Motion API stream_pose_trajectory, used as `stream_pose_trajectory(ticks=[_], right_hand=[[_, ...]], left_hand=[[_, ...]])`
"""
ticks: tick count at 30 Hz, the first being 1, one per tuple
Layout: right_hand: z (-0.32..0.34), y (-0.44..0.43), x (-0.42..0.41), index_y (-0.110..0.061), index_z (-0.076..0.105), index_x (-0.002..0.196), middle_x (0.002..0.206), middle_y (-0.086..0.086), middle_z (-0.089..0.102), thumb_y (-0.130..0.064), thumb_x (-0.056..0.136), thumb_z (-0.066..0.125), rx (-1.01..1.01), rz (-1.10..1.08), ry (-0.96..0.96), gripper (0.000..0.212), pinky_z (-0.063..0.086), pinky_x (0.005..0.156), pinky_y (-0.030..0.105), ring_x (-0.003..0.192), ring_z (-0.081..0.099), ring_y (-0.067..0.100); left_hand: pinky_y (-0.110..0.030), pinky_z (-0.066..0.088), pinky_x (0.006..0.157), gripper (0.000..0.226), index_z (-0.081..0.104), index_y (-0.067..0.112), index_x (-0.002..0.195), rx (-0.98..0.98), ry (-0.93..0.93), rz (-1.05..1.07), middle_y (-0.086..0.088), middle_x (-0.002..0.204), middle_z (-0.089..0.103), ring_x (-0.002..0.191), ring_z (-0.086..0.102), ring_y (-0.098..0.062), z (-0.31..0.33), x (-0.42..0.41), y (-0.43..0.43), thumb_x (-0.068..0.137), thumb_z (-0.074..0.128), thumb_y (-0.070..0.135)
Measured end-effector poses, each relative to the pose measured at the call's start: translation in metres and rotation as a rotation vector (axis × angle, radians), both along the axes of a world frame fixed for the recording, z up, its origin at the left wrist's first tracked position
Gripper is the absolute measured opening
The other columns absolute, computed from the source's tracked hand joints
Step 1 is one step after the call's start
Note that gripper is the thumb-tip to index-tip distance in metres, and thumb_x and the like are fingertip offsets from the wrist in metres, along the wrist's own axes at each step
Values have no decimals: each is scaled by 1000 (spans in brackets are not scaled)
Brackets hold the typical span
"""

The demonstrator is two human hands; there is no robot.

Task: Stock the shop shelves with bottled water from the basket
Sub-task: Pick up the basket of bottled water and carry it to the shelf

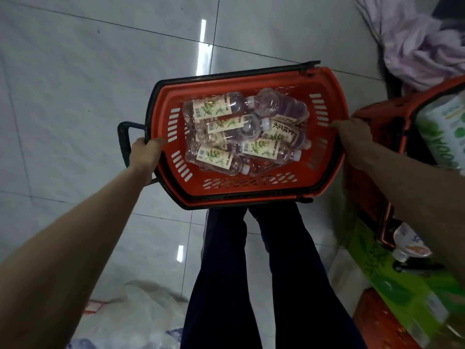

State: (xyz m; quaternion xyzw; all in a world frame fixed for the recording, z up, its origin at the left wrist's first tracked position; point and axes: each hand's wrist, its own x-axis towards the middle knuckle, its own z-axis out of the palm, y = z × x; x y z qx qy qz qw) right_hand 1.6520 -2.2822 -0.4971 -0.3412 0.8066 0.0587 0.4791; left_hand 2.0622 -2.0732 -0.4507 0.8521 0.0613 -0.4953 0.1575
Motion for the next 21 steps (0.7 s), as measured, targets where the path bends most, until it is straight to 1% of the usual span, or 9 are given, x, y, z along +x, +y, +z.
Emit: stream_pose_trajectory(ticks=[2, 3, 5, 8, 10, 12, 14, 17, 21], right_hand=[[3, -1, -4, -9, 69, 130, 117, 4, 71, -31, 81, 76, 27, 45, -41, 54, 57, 89, 35, 102, 69, 23], [6, -1, -5, -9, 71, 127, 116, 6, 72, -31, 80, 77, 44, 55, -60, 53, 59, 93, 38, 103, 70, 25], [10, 0, -10, -9, 73, 123, 114, 8, 75, -41, 70, 78, 67, 76, -66, 62, 60, 96, 46, 103, 72, 28], [6, 9, -30, -11, 73, 122, 112, 8, 76, -58, 61, 74, 100, 144, -65, 77, 61, 94, 47, 99, 74, 29], [1, 19, -49, -14, 72, 122, 113, 5, 76, -65, 59, 75, 121, 159, -48, 80, 61, 92, 47, 98, 74, 28], [6, 24, -62, -17, 72, 122, 112, 3, 76, -66, 60, 74, 120, 167, -54, 79, 61, 91, 48, 98, 75, 29], [38, 25, -53, -16, 72, 122, 111, 4, 76, -62, 64, 74, 136, 181, -45, 74, 61, 91, 49, 98, 74, 29], [94, 26, -45, -11, 75, 116, 109, 9, 76, -49, 77, 73, 139, 227, -65, 55, 62, 87, 43, 96, 74, 29], [151, 29, -57, -16, 75, 112, 112, 8, 75, -63, 65, 75, 179, 325, -56, 66, 62, 88, 48, 97, 73, 31]], left_hand=[[-35, 61, 75, 36, 63, 14, 124, -18, 42, -17, -2, 107, 75, 93, 74, -23, 1, 1, 2, 91, 68, 26], [-32, 58, 72, 30, 62, 15, 121, -18, 72, -19, -2, 105, 75, 92, 73, -21, 3, 1, 1, 92, 67, 22], [-34, 59, 74, 33, 63, 13, 123, -16, 88, -26, -4, 106, 75, 93, 73, -24, 8, -1, -2, 91, 68, 19], [-45, 62, 87, 40, 65, 10, 126, -14, 85, -41, -9, 108, 76, 97, 75, -31, 10, -2, 4, 87, 70, 19], [-46, 62, 88, 34, 67, 13, 121, -17, 89, -50, -9, 107, 77, 97, 75, -31, 14, -5, 11, 87, 69, 20], [-45, 62, 88, 26, 67, 16, 113, -25, 91, -43, -7, 104, 77, 95, 75, -29, 26, -12, 17, 88, 69, 21], [-44, 62, 88, 25, 67, 17, 110, -16, 90, -29, -7, 103, 77, 95, 75, -29, 43, -16, 23, 87, 69, 23], [-48, 62, 90, 39, 70, 14, 116, 16, 128, -43, -7, 103, 79, 94, 76, -31, 79, -18, 40, 81, 72, 30], [-51, 62, 92, 48, 72, 12, 114, 43, 147, -15, -8, 101, 79, 94, 76, -33, 138, -31, 76, 75, 72, 39]])
